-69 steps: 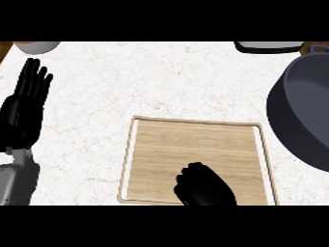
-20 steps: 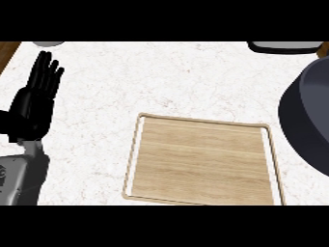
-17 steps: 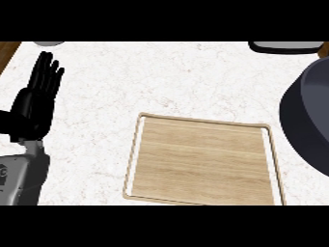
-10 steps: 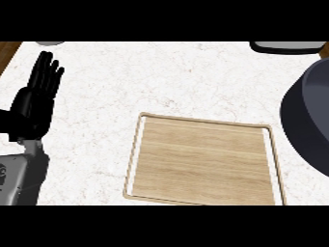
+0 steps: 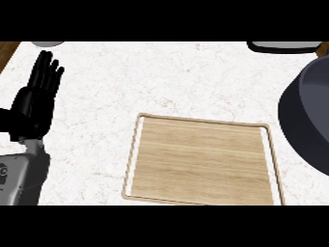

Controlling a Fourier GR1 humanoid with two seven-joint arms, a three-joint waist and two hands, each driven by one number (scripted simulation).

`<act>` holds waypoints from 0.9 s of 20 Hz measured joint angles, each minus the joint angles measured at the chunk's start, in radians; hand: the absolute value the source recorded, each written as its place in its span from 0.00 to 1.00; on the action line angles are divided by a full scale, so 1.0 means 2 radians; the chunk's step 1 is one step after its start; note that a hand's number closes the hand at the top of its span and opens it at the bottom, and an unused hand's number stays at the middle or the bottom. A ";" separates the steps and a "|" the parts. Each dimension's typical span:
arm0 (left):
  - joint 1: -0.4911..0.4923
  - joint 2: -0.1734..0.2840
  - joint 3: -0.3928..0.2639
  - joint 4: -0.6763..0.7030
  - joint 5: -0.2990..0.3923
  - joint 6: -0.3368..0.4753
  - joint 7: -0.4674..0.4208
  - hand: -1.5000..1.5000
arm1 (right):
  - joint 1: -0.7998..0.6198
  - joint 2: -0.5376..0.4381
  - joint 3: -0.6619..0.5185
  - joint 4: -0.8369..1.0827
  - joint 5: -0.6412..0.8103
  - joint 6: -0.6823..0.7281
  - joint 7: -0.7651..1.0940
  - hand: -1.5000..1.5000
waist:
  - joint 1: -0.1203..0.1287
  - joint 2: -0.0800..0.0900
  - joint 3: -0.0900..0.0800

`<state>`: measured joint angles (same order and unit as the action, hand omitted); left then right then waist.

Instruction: Pick the cupcake from the tray and place it in the pot

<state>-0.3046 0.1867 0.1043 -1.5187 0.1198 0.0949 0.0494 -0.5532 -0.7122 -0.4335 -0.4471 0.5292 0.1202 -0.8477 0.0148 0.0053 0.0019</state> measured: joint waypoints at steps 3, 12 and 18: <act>0.008 -0.002 0.000 -0.005 0.000 0.000 -0.002 0.50 | -0.015 -0.010 -0.027 0.020 -0.032 0.038 0.013 0.00 | 0.000 -0.001 0.000; 0.013 -0.003 0.001 -0.011 0.003 -0.006 -0.004 0.50 | -0.030 -0.073 -0.101 0.089 -0.111 0.117 0.034 0.00 | 0.002 0.001 0.000; 0.010 0.001 0.004 -0.009 0.005 -0.011 -0.004 0.50 | -0.015 -0.112 -0.136 0.118 -0.148 0.140 0.038 0.00 | 0.004 0.004 0.002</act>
<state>-0.2855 0.1890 0.1118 -1.5374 0.1303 0.0733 0.0412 -0.5838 -0.9356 -0.7049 -0.2109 0.2340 0.3994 -0.7722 0.0231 0.0128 0.0055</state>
